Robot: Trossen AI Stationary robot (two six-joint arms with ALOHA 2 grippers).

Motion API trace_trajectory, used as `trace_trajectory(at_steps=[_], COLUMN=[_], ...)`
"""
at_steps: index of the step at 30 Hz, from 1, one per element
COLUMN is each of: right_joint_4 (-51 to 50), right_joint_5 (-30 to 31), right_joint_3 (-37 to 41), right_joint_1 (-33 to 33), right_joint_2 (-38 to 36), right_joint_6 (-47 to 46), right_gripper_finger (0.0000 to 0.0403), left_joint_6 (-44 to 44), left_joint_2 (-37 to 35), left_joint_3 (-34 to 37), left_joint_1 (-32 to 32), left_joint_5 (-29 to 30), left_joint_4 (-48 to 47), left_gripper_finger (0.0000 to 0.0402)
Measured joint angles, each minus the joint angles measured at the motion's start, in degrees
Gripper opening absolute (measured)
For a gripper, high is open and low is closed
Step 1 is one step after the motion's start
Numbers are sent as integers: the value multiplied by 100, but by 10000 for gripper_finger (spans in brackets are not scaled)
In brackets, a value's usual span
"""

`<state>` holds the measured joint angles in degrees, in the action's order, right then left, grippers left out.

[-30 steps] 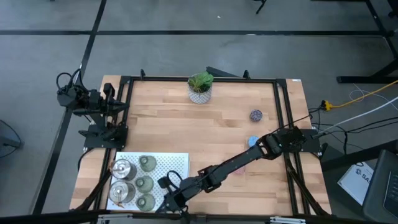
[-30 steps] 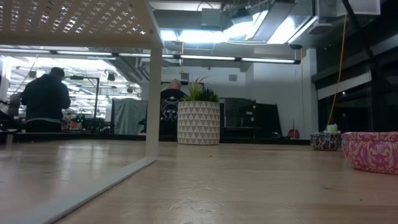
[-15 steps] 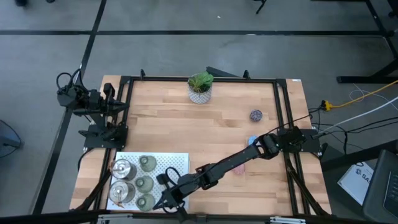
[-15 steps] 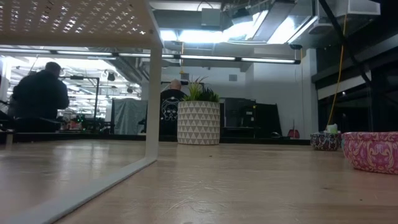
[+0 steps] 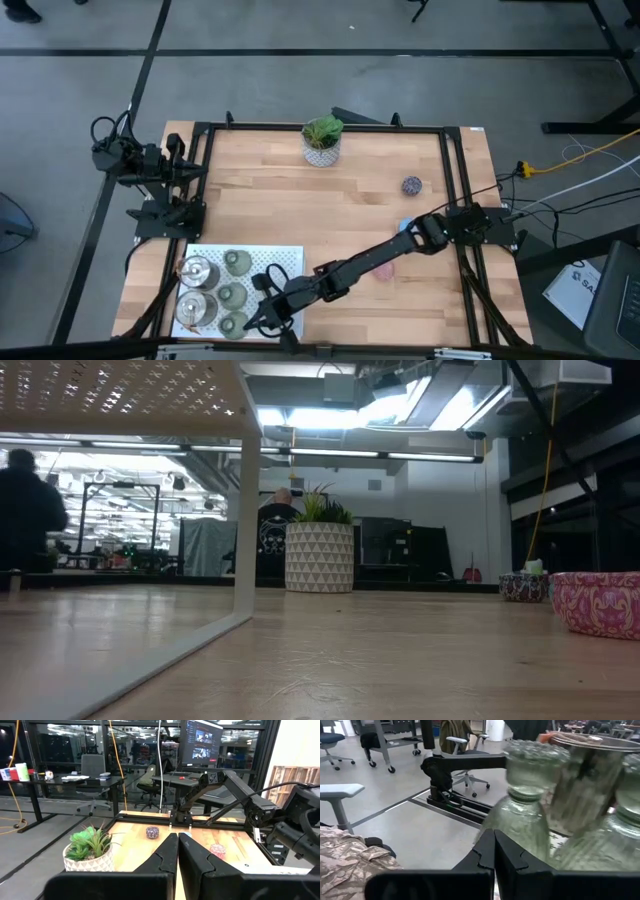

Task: Pick & Place candle stick holders
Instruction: Adjust the transparent candle holders on the shelf

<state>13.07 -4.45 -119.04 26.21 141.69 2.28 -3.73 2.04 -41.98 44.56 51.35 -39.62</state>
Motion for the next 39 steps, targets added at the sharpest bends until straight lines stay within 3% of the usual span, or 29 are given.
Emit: trace_trajectory(at_steps=[21,26,32,39], right_joint_4=[-494,-743,-173,930], right_joint_5=[-14,-443,-379,826], right_joint_3=[9,155,1353,4263], right_joint_1=[-154,-204,-342,-280], right_joint_2=[-209,-513,-1487,-3562], right_joint_6=[-146,-145,-33,266], right_gripper_finger=[0,0,0,0], left_joint_6=[0,0,0,0], left_joint_2=[-1,0,-1,-1], left_joint_3=[0,0,-2,-2], left_joint_1=[-1,-1,-1,1], left_joint_5=[-1,0,1,-1], left_joint_4=[0,0,0,-2], left_gripper_finger=[8,6,6,8])
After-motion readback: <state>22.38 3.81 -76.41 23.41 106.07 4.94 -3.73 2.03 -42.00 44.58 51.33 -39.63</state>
